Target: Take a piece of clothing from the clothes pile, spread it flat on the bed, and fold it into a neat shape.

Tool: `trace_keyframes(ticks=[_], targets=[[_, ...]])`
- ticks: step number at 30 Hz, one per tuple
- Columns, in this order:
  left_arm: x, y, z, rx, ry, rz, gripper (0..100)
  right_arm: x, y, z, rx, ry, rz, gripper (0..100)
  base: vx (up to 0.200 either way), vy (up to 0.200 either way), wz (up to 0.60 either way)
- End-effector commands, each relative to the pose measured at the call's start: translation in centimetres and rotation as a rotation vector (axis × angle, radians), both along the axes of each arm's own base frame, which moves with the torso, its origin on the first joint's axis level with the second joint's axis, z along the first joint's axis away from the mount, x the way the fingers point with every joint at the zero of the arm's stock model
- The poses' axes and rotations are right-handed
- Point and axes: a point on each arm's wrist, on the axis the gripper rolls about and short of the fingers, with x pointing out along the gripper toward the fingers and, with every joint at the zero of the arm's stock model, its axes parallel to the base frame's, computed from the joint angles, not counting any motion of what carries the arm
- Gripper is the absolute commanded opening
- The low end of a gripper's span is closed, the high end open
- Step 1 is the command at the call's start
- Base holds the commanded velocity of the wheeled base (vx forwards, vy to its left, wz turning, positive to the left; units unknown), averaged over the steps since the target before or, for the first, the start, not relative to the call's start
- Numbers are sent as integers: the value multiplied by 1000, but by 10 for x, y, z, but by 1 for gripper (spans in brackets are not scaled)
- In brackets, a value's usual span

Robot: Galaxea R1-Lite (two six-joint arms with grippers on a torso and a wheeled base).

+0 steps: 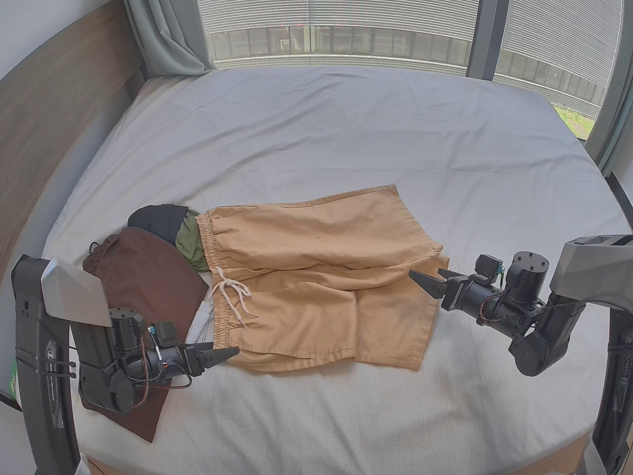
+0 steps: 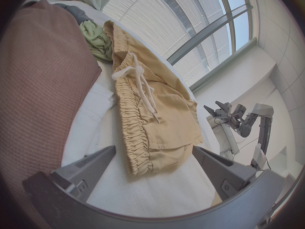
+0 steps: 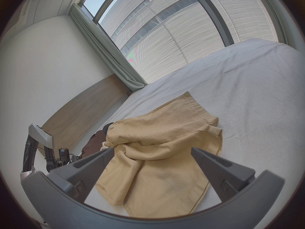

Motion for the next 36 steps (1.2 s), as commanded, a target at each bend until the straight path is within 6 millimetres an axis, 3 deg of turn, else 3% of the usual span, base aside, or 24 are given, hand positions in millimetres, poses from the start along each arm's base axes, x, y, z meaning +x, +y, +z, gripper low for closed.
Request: trace_keyframes(ticks=[1, 15, 16, 20, 30, 36], targets=[[1, -9, -6, -8, 30, -3, 100, 0, 0, -1, -1, 3, 1, 100, 0, 0, 0], [3, -9, -12, -11, 47, 2, 100, 0, 0, -1, -1, 4, 1, 100, 0, 0, 0], [3, -9, -13, -11, 49, 2, 0, 0, 0, -1, -1, 4, 1, 100, 0, 0, 0], [3, -9, -16, -11, 53, 3, 0, -2, 0, -3, -5, 14, 3, 100, 0, 0, 0], [6, -8, -16, -10, 44, 6, 0, -30, -3, -23, -86, 111, 64, 100, 0, 0, 0], [6, -8, -17, -7, 44, 6, 0, -45, -3, -34, -128, 258, 82, 100, 0, 0, 0]])
